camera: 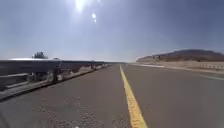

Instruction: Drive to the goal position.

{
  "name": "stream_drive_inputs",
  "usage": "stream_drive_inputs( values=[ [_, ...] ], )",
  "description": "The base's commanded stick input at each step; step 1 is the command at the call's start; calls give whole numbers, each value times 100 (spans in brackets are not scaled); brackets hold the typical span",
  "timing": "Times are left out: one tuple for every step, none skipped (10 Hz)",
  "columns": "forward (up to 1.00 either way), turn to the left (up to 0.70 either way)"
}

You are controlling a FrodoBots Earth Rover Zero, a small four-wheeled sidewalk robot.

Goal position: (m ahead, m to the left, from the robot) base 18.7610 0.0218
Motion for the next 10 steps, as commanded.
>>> stream_drive_inputs(
  values=[
    [85,0],
    [85,0],
    [85,0],
    [85,0],
    [85,0],
    [85,0],
    [85,0],
    [85,0],
    [85,0],
    [85,0]
  ],
)
